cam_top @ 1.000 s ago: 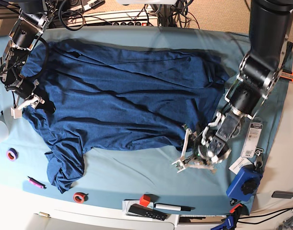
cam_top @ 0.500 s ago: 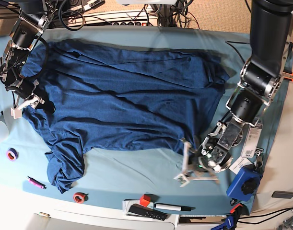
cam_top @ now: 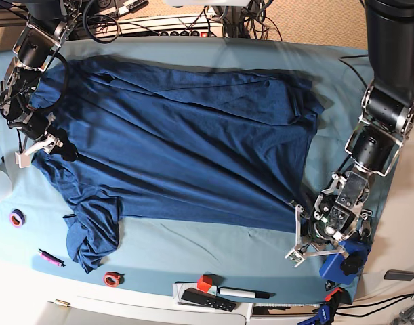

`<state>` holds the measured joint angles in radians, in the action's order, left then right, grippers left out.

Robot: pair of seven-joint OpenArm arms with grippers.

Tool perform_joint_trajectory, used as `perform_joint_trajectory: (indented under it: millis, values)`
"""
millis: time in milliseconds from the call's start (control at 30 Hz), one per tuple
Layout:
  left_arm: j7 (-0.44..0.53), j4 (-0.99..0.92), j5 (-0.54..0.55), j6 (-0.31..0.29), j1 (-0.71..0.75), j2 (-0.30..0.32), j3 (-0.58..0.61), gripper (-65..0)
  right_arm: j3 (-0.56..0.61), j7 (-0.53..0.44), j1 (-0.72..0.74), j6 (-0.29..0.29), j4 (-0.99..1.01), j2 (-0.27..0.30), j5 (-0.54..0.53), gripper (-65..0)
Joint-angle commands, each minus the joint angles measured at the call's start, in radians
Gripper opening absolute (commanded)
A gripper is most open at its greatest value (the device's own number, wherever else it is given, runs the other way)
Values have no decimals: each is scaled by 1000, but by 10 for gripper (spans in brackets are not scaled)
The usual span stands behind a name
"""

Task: Layout the t-shirt on the table in an organized manner, then fold the t-shirt properly
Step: 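Release the shirt and move the left gripper toward the hem corner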

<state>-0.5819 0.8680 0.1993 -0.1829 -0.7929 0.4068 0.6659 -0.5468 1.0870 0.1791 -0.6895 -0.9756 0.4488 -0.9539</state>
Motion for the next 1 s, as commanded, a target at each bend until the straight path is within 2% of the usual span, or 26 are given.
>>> perform_joint_trajectory:
  millis: [0,33,67,233,367,500,633,700,833,900,967]
  values:
    - [15,13,-4,10,-38,3,-8,-419,-3,-22,18,-9,-16,25,-21,-381]
    - [16,13,-5,10,-38,3,-8,-358,-3,-22,18,-9,-16,25,-21,-381]
    - [16,13,-5,11,-38,3,-8,-333,-3,-22,17,-9,-16,25,-21,-381]
    - [15,13,-5,13,-38,4,-8,-333,-3,-22,18,-9,-16,25,-21,-381]
    - [15,13,10,61,-38,7,-8,-338,-3,-40,18,-9,-16,26,-21,-381]
    - [14,13,69,36,-35,9,-72,-372,-5,-76,18,-9,-16,26,-21,-381]
    - [1,14,162,-87,-39,19,-254,-372,-6,-143,28,-9,-16,27,-21,-381]
    - [-18,14,256,-161,-45,39,-372,-372,-23,-145,50,-9,-16,27,-17,-381]
    - [-153,14,512,-343,-64,102,-578,-372,-101,-145,121,-9,-16,28,-5,-381]
    - [-230,14,645,-407,-66,149,-637,-372,-141,-145,165,-9,-16,28,5,-381]
    - [-275,14,715,-445,-65,198,-667,-372,-159,-145,216,-9,-16,28,74,-381]
